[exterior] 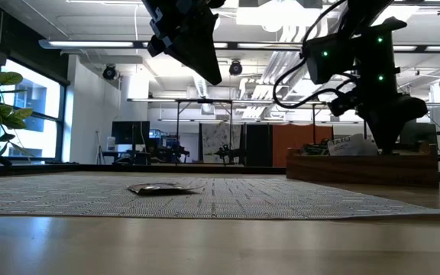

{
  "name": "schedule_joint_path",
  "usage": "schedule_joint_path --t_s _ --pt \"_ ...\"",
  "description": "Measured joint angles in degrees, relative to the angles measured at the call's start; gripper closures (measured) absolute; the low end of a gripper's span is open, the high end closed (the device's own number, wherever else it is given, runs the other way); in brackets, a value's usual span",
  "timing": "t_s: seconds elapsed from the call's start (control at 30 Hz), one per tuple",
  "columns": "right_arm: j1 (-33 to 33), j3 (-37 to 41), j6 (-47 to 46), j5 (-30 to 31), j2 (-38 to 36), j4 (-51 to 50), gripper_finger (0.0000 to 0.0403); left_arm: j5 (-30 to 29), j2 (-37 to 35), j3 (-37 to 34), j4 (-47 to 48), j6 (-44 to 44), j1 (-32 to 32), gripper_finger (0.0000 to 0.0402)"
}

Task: Pick & Place Tea
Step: Put the yellow tea bag into the right section of the wooden organizer

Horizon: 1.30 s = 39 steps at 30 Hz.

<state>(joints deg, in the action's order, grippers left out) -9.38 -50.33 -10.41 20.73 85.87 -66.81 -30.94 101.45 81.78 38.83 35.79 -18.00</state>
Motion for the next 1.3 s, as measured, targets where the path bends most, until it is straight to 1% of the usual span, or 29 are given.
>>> schedule_joint_path --t_s 0.13,0.23,0.37,0.57,0.73,0.97,1.23,1.3 --pt "-0.01 0.00 0.17 -1.15 0.00 -0.30 0.0294 -0.04 0.00 0.00 0.00 0.00 -0.02 0.0401" --pt "-0.01 0.00 0.17 -4.07 0.01 -0.17 0.0317 -0.04 0.00 0.00 0.03 0.00 -0.02 0.0401" --pt "-0.01 0.00 -0.02 -9.52 0.01 0.00 0.0347 -0.07 0.00 0.00 0.15 0.00 -0.02 0.0401" --pt "0.04 0.00 -1.28 -7.49 -0.01 -1.42 0.0396 -0.09 0.00 0.00 0.35 0.00 -0.02 0.0401" --pt "0.04 -0.02 -2.43 -8.12 0.01 -3.85 0.0398 -0.11 0.00 0.00 0.35 0.00 -0.02 0.0401" --pt "0.33 -2.48 -7.27 -7.55 0.01 -11.67 0.0401 -0.15 0.00 0.00 0.33 -0.06 -0.02 0.0401" --pt "4.37 -6.94 -14.86 -7.07 -0.01 -15.63 0.0402 -0.33 0.00 0.00 0.33 -0.17 -0.02 0.0401" --pt "5.82 -8.09 -17.65 -5.57 0.00 -16.91 0.0402 -0.33 0.00 0.00 0.33 -0.20 -0.02 0.0401"
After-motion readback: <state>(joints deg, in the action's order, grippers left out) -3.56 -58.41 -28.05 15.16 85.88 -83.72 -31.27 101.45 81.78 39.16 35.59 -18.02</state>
